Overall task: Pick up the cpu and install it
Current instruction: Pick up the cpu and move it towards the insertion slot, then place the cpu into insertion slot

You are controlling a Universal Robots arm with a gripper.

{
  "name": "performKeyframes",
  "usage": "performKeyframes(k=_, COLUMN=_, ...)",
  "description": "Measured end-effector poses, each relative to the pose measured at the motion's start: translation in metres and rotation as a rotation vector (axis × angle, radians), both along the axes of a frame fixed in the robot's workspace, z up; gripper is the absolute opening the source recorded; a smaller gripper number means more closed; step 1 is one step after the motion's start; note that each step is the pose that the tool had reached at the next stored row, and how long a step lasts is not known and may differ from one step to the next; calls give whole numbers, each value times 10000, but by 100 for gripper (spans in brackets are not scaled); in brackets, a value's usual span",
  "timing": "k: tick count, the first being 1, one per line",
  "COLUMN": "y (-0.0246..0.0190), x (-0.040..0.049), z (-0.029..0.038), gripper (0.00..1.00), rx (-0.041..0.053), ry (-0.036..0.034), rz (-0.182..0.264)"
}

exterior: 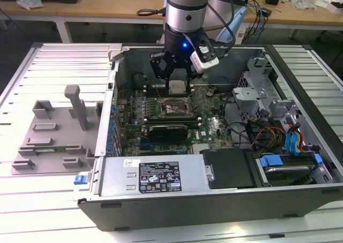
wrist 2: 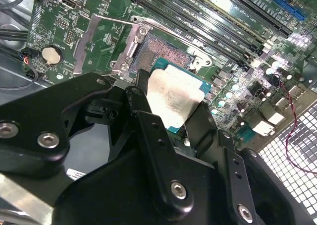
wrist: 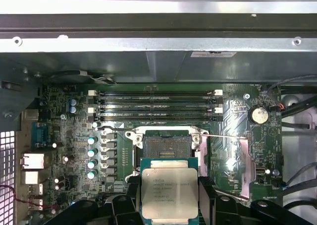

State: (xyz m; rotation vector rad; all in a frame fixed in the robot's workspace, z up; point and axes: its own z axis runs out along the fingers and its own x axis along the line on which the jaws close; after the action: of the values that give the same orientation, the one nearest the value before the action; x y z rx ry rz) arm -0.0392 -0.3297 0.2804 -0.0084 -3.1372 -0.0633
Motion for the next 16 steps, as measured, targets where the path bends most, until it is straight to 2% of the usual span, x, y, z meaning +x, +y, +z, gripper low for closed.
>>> performKeyframes(k=12, y=0, x=0, z=0, gripper=55, rx=3, ry=0, rz=-21)
performKeyframes(k=15, y=0, x=0, z=-2, gripper=55, rx=2, ry=0, rz=-551)
performKeyframes(k=16, y=0, x=0, z=-3, gripper=55, rx=2, ry=1, rz=-927)
